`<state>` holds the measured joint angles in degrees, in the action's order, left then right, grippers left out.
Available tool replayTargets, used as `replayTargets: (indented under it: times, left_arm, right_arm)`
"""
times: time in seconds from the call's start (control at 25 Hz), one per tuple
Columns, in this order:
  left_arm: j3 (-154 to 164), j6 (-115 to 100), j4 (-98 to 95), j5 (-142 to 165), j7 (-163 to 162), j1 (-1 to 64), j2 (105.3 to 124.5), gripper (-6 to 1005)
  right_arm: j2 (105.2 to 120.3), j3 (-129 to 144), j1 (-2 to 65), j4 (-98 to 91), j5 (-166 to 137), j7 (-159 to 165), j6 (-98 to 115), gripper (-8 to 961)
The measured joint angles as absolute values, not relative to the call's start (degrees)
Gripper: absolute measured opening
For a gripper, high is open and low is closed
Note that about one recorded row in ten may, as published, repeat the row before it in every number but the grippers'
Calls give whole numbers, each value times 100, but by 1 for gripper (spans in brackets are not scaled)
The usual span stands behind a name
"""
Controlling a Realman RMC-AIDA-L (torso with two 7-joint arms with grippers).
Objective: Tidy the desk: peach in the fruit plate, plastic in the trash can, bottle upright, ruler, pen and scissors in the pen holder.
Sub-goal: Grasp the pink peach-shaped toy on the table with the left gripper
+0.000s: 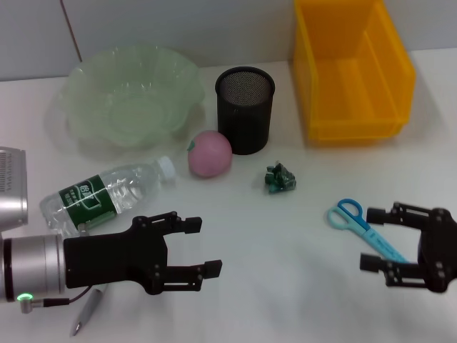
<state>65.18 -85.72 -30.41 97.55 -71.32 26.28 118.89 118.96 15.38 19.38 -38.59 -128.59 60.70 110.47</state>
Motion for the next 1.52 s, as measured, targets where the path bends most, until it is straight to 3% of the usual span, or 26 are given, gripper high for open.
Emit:
replayTargets:
  times: [0.44,0.72,0.92,1.48,1.52]
  left_arm:
    - [6417,-8572,-3132,9748,-7132,2344,11860,861]
    - [6984,-7731,-3195,9240,-6934,2805,11903,861]
    - [7683,-6504,-3388,8913,-6969,3226,11912,842]
    - [9655,-4236,-4178,8024,-6641,3102,11918,823]
    - [10671,-2894,-4497,7954,-6698,3055,11918,823]
  right_arm:
    - [11901,1992,2239,-3559,-12535,6057,10534,790]
    - [11884,1877,1787,-3613,-12251,5990,10569,789]
    - [11882,1899,1647,-3608,-12228,5983,10573,789]
    - [11898,1915,1573,-3568,-12222,5982,10574,790]
    - [11898,1920,1573,-3568,-12222,5990,10575,790]
